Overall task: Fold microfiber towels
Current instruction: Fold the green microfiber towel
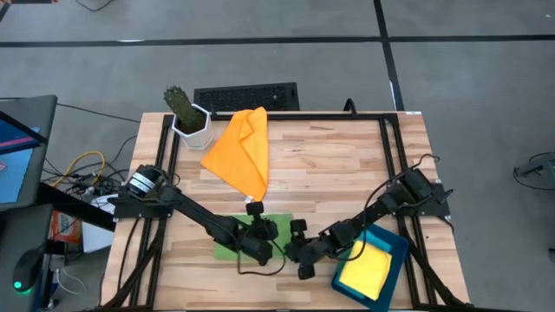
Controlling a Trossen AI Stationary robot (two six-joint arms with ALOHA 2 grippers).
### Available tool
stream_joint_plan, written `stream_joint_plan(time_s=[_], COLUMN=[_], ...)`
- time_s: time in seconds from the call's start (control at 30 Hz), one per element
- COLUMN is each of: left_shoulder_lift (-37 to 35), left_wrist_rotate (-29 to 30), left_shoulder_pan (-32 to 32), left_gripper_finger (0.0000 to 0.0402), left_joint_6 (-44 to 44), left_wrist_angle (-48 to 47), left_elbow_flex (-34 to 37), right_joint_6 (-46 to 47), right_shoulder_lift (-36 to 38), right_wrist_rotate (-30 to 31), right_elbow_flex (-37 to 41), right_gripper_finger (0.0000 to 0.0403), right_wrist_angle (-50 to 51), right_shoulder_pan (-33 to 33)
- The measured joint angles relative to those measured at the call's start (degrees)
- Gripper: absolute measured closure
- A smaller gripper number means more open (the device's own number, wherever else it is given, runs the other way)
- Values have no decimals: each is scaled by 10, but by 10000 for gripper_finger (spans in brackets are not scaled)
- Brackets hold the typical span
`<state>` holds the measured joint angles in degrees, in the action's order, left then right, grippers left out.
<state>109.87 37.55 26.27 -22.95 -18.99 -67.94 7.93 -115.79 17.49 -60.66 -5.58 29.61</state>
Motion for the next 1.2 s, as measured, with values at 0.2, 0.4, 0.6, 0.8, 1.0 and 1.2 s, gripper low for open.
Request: stream_joint_plan(time_s=[0.2,0.4,0.6,0.8,1.0,1.2], left_shoulder_lift=[39,48,11,-63,-93,-85], left_wrist_rotate=[-5,-10,-13,-8,43,-8], left_shoulder_pan=[-18,-39,-44,-33,11,57], left_gripper_finger=[400,400,400,400,400,400], left_joint_6=[15,5,9,-23,-43,-13], left_wrist_angle=[-10,-18,-30,-54,-51,175], left_elbow_flex=[0,18,24,24,28,85], right_joint_6=[7,3,-2,-4,0,6], right_shoulder_lift=[6,8,23,54,49,53], right_wrist_rotate=[5,7,8,34,52,66], right_elbow_flex=[0,0,3,1,3,2], right_gripper_finger=[305,305,305,305,305,305], right_wrist_angle=[23,37,56,52,51,54], right_shoulder_pan=[2,4,4,5,5,9])
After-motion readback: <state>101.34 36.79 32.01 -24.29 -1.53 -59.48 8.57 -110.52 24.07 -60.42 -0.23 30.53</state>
